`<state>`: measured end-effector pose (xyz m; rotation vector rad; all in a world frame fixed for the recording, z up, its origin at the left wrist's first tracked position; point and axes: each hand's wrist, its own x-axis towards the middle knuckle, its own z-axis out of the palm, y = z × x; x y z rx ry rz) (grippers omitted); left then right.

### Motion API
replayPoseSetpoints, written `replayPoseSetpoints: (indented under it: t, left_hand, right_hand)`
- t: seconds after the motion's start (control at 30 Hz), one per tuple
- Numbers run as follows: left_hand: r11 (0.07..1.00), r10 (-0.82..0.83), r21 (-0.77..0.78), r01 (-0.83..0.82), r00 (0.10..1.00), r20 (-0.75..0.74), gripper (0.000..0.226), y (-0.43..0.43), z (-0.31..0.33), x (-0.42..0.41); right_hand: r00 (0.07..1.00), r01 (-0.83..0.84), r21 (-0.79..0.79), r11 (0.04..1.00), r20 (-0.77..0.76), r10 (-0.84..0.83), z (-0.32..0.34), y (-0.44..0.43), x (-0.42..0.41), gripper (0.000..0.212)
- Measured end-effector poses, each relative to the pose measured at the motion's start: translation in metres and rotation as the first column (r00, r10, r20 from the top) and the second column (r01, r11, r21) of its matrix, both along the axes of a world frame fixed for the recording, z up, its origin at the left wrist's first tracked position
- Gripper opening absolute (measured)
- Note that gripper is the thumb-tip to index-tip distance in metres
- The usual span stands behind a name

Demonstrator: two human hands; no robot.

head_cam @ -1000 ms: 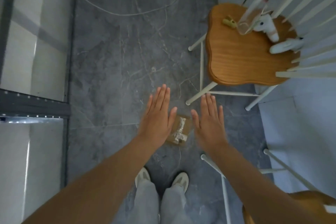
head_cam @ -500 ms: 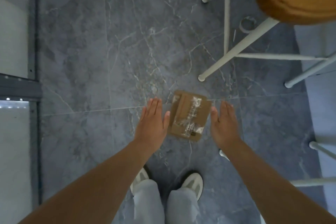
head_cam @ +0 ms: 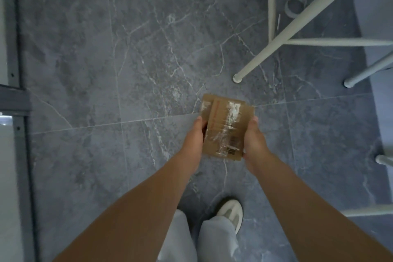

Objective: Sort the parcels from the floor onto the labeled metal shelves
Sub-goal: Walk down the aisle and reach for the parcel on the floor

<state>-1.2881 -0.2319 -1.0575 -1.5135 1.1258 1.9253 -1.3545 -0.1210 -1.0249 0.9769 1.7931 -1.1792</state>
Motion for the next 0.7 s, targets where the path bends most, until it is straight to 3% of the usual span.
replayPoseSetpoints:
  t: [0.2, 0.33, 0.47, 0.7]
  left_hand:
    - [0.999, 0.015, -0.04, -0.015, 1.0, -0.006, 0.076, -0.009, 0.058, 0.005]
    - [0.993, 0.087, -0.076, -0.087, 0.996, -0.006, 0.083, -0.031, 0.123, 0.004]
    - [0.979, 0.151, -0.133, -0.156, 0.987, -0.045, 0.067, -0.064, 0.203, -0.005]
    - [0.932, 0.224, -0.259, -0.252, 0.965, -0.134, 0.09, -0.106, 0.307, -0.01]
  right_hand:
    - [1.0, -0.021, -0.04, 0.999, -0.006, 0.021, 0.058, -0.013, 0.008, 0.063]
    - [0.992, -0.108, -0.011, 0.994, -0.061, 0.107, 0.132, -0.043, -0.003, 0.066]
    - [0.975, -0.201, -0.011, 0.979, -0.098, 0.199, 0.21, -0.083, -0.015, 0.074]
    - [0.923, -0.34, -0.053, 0.939, -0.211, 0.322, 0.325, -0.122, -0.032, 0.065]
